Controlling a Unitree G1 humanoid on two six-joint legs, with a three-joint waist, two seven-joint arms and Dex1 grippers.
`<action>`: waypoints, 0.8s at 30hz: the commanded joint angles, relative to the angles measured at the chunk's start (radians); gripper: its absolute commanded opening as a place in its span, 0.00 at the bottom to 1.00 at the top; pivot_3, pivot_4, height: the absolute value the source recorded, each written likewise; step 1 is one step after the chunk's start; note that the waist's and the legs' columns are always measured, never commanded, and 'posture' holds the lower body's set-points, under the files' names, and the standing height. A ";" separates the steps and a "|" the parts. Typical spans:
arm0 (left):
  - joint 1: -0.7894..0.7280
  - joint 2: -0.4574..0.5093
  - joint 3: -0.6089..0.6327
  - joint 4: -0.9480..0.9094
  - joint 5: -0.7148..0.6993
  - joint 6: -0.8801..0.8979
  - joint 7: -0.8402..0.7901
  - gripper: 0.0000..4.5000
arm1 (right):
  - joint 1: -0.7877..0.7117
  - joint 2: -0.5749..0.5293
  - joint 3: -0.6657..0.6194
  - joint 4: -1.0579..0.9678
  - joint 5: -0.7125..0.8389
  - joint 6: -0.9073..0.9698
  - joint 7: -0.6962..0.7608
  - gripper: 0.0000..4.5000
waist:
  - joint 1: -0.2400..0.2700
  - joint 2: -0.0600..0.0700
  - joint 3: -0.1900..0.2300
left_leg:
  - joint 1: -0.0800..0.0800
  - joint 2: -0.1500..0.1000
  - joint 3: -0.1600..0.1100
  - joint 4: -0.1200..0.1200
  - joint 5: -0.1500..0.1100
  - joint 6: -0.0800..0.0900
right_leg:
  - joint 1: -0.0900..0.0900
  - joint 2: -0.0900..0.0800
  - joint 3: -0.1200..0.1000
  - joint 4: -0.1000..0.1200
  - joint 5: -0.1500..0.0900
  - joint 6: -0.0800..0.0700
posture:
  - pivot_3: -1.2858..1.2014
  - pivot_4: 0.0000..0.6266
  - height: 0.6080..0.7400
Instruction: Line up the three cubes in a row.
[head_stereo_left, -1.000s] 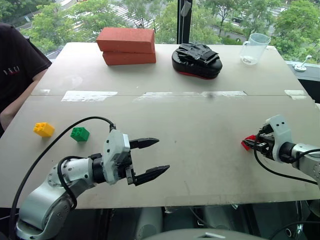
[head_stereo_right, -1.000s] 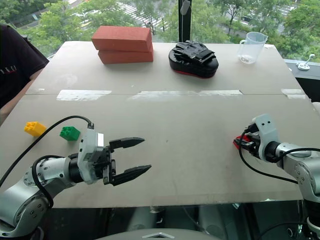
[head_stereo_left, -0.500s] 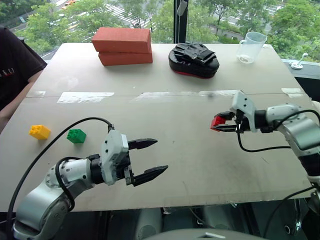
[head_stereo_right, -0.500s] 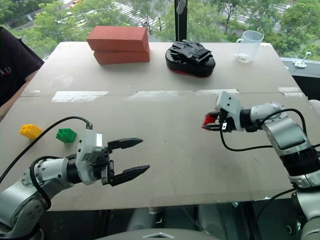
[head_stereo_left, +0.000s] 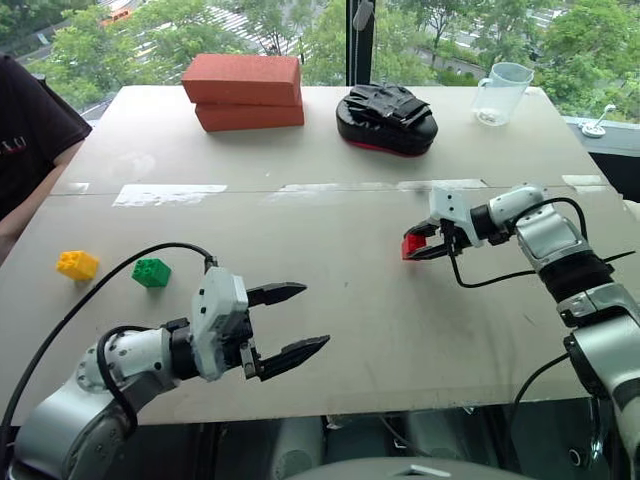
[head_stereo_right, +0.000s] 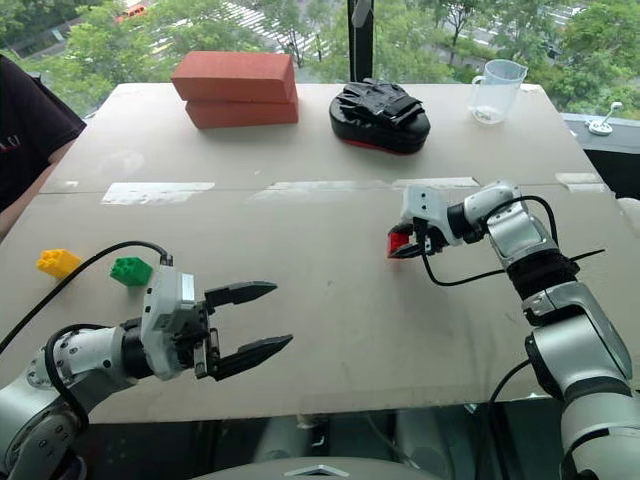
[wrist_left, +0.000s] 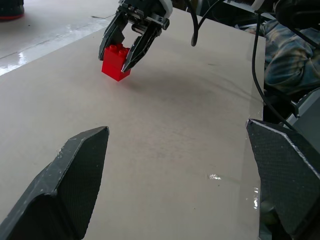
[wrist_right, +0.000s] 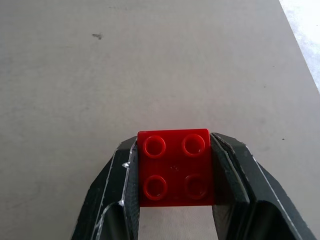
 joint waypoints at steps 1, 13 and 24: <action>0.007 0.005 0.027 -0.053 -0.024 -0.002 0.011 1.00 | -0.040 0.017 -0.021 0.025 -0.016 -0.032 0.017 0.29 | 0.000 0.000 0.000 | 0.000 0.000 0.000 0.000 0.000 0.000 | 0.000 0.000 0.000 0.000 0.000 0.000 | 0.52 0.24 1.00; 0.042 0.004 0.045 -0.068 -0.029 -0.006 0.024 1.00 | -0.086 0.085 -0.026 0.152 -0.061 -0.054 0.032 0.40 | -0.001 0.000 0.000 | 0.001 0.000 0.001 0.000 0.000 0.000 | 0.000 0.000 0.001 0.000 0.000 0.000 | 0.52 0.24 1.00; 0.080 -0.047 0.113 -0.036 -0.038 -0.010 0.091 1.00 | -0.064 0.071 -0.078 0.078 -0.043 -0.041 0.026 0.98 | -0.001 0.001 0.000 | 0.000 0.000 0.002 0.000 0.000 0.000 | -0.001 -0.001 0.002 0.000 0.000 0.000 | 0.52 0.24 1.00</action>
